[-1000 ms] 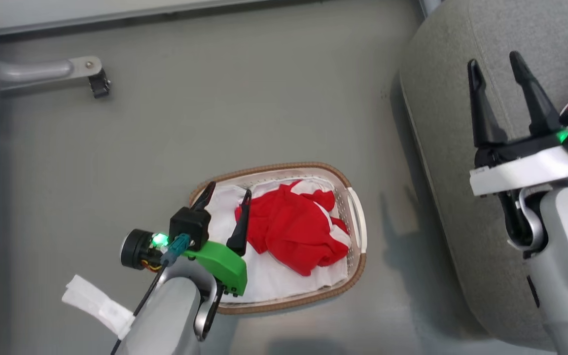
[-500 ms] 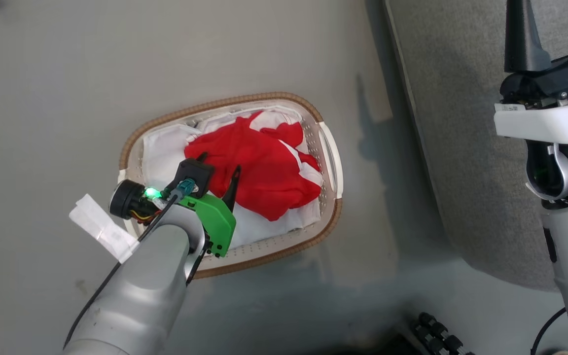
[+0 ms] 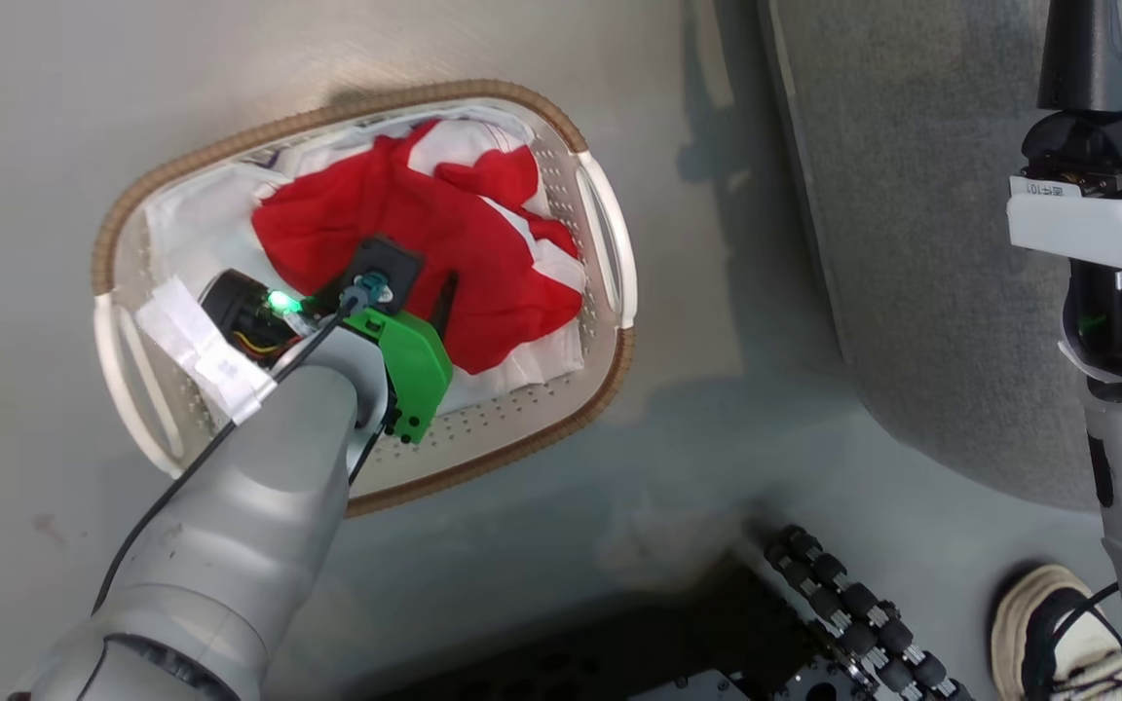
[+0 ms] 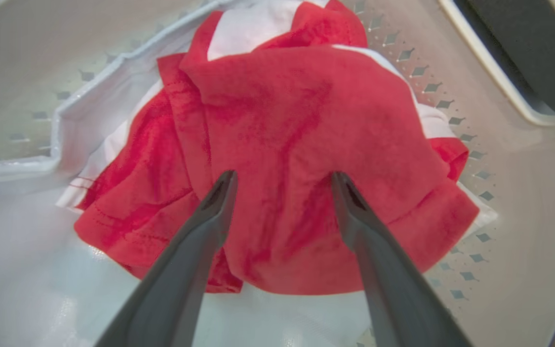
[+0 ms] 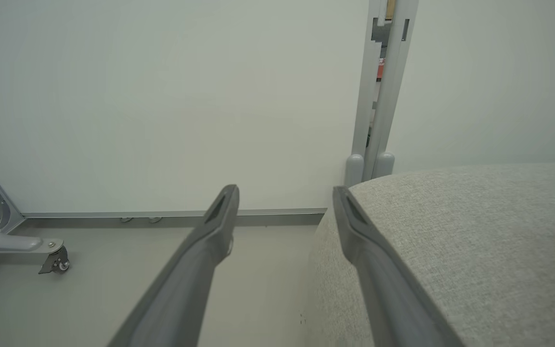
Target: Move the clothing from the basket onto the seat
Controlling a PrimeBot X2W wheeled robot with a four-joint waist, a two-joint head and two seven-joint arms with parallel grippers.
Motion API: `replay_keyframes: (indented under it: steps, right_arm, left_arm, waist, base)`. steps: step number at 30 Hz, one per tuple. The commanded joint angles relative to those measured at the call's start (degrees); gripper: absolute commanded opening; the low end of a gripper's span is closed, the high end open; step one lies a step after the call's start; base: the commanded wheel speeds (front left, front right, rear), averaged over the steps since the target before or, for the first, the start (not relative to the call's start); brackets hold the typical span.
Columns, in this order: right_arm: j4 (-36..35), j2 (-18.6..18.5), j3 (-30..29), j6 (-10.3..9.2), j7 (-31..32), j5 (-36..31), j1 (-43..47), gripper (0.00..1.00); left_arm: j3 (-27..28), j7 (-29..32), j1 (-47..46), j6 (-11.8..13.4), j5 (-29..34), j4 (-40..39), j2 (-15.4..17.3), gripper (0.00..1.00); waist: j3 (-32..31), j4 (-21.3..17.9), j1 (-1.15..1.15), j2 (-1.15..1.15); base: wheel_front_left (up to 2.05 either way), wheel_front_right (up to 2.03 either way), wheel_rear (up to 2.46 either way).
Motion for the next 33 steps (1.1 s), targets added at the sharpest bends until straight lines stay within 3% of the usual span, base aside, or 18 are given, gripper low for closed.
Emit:
replay_keyframes:
  steps: [1, 9, 10, 11, 12, 24, 33]
  right_arm:
    - [-0.25, 0.27, -0.19, -0.06, -0.11, 0.41, -0.7, 1.0]
    - [-0.47, 0.86, -0.67, -0.06, -0.1, 0.39, 0.1, 1.0]
    - [-0.44, 0.86, -0.7, -0.06, -0.1, 0.41, 0.17, 1.0]
    - [-0.31, 0.84, -0.77, -0.06, -0.1, 0.39, 0.27, 1.0]
    - [-0.16, 0.78, -0.84, -0.06, -0.1, 0.33, 0.36, 1.0]
    - [3.0, -0.01, 0.81, -0.06, -0.1, -1.04, 0.43, 1.0]
    - [7.31, -0.3, 4.53, -0.06, -0.11, -1.66, 3.23, 1.0]
  left_arm:
    - [-0.33, 0.03, -1.58, -0.18, -0.27, 0.34, 0.44, 1.0]
    - [-2.48, 3.01, -3.24, 0.5, -1.97, 2.01, 0.42, 1.0]
    - [-2.89, 3.57, -3.21, 0.31, -2.08, 2.05, 0.42, 0.93]
    - [-3.24, 3.87, -3.09, 0.1, -2.45, 1.74, 0.42, 0.25]
    - [-3.36, 3.85, -2.88, 0.07, -2.89, 1.58, 0.42, 0.0]
    - [-4.34, -2.02, 1.1, -0.43, -8.35, -1.01, 0.39, 0.0]
    - [-0.5, -3.51, 6.84, 0.26, -11.54, -7.3, 0.38, 0.0]
  waist:
    - [2.67, -1.74, -0.01, 0.0]
    - [4.16, -1.91, -0.01, 0.0]
    - [4.19, -1.91, -0.01, 0.0]
    - [4.14, -1.87, -0.01, 0.0]
    - [4.01, -1.78, -0.01, 0.0]
    - [-3.44, 0.45, -0.01, 0.0]
    - [-13.75, 3.43, -0.01, 0.0]
  base:
    - [0.0, 0.0, 0.0]
    - [0.0, 0.0, 0.0]
    - [0.0, 0.0, 0.0]
    - [0.0, 0.0, 0.0]
    - [0.0, 0.0, 0.0]
    - [0.0, 0.0, 0.0]
    - [0.0, 0.0, 0.0]
